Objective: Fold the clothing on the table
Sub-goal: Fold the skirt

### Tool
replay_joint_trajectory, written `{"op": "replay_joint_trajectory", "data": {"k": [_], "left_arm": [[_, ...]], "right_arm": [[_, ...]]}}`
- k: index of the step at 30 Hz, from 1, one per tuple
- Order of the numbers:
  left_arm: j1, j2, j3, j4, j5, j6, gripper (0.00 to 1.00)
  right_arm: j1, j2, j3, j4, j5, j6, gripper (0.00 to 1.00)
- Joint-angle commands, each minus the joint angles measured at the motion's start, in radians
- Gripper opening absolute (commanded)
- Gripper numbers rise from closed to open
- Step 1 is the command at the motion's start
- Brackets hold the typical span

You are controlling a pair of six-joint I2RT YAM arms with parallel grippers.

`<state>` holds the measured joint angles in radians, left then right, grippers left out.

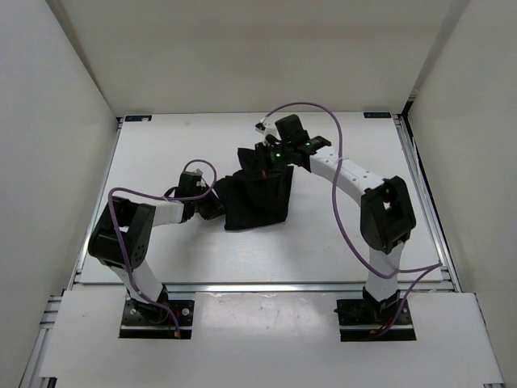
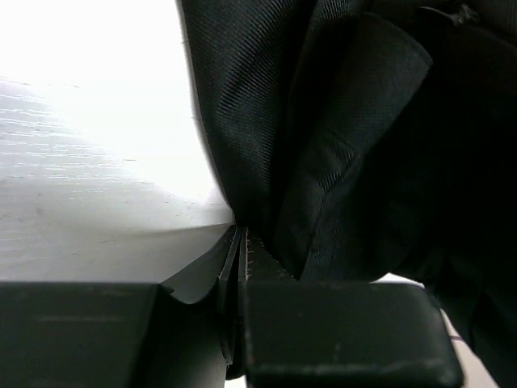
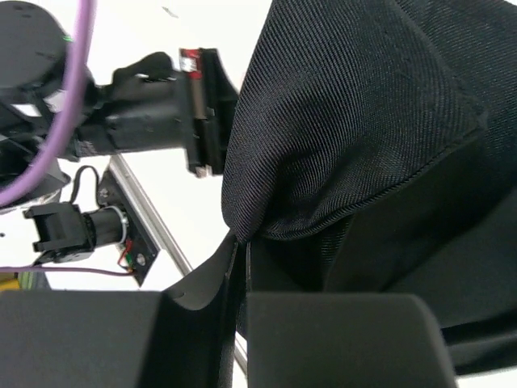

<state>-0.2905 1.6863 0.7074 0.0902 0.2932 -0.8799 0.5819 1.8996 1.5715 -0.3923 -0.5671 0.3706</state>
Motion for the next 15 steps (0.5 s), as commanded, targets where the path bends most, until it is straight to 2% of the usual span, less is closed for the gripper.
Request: {"op": "replay_joint_trajectory", "data": {"k": [1,9,10,11,13,15], "left_arm": [[0.024,-0.027,-0.026,-0.044,-0.005,0.033,0.15],[0.054,-0.027,-0.040,-0.044,0.018,0.038,0.15],[0.056,-0.030,-0.049,-0.046,0.021,0.035,0.15],[0.065,-0.036,-0.043,-0.046,0.020,0.038,0.14],[0.074,-0.039,-0.048,-0.052,0.029,0.048,0.15],[0.114,-0.063,-0.045,-0.076,0.011,0.064,0.16]], "right_arm": [[0.039,0.039,0.111,0.024,-0.066,0.010,0.00],[0.090,0.202,0.228,-0.040,-0.169,0.024,0.00],[0.093,0.234,0.242,-0.052,-0.219,0.028,0.04],[0.087,0.262,0.252,-0.053,-0.246,0.037,0.19],[0.082,0.269,0.257,-0.039,-0.338,0.070,0.37],[0.069,0.225,0.226,-0.001,-0.359,0.074,0.46]]}}
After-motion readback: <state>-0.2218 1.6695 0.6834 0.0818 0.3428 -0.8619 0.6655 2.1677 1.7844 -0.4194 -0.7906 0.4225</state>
